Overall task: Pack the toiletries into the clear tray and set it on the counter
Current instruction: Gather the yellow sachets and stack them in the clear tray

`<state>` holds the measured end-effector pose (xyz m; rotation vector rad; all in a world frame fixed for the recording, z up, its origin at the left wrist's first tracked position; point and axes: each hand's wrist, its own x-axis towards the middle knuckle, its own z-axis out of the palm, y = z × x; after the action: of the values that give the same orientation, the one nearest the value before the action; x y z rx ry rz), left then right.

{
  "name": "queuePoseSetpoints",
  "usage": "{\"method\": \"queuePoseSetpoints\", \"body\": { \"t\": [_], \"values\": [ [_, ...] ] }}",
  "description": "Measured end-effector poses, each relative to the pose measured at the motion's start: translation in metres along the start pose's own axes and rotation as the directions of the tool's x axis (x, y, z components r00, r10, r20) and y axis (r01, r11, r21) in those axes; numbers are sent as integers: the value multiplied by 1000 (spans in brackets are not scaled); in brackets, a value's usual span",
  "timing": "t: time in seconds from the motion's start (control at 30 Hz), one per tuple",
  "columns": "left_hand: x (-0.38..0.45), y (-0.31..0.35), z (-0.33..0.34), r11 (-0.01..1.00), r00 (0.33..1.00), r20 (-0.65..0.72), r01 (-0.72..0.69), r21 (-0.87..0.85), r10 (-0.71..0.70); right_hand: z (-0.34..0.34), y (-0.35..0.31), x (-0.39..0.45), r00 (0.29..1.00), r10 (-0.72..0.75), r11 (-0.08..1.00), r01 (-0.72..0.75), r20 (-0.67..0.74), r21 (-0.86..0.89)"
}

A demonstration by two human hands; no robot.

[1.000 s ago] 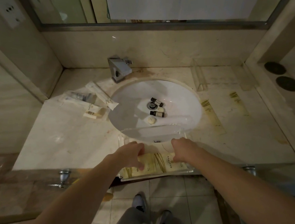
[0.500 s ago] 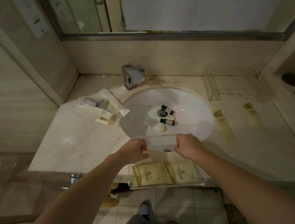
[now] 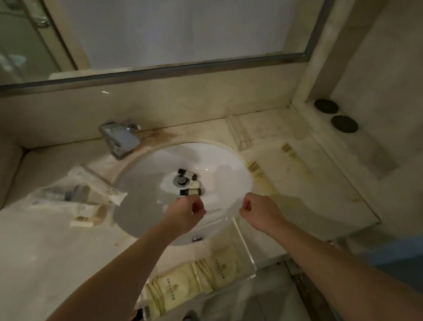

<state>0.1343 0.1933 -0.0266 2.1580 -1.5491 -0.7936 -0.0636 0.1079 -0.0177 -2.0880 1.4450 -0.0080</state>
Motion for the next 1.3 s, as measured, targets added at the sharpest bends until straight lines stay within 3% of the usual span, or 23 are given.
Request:
{"method": "queuePoseSetpoints", "body": {
  "t": [0.13,0.27,0.4,0.53,0.77,1.0,1.2,1.3],
  "values": [
    [24,24,16,998,997,53,-63,-30,64,-11,30,-7,986,143,984,-132,-83,122],
    [48,51,36,992,996,86,-21,-127,32,-24,65,-6,952,268,950,-236,-148,205],
    [82,81,52,969,988,124,119,-217,-93,-50,102,13,909,356,918,-296,-218,265],
    [117,103,80,951,967,118,246,-190,-226,-68,143,37,868,424,893,-352,-258,282],
    [172,141,115,922,924,68,380,-75,-375,-95,192,98,830,454,888,-389,-323,245],
    [197,150,133,791,814,77,578,-202,-575,-92,208,129,845,437,899,-408,-309,158],
    [198,146,137,739,799,50,576,-350,-599,-96,212,146,863,466,879,-426,-195,215],
    [196,147,130,699,800,14,533,-477,-600,-97,209,147,883,419,901,-374,-214,221]
  ]
}}
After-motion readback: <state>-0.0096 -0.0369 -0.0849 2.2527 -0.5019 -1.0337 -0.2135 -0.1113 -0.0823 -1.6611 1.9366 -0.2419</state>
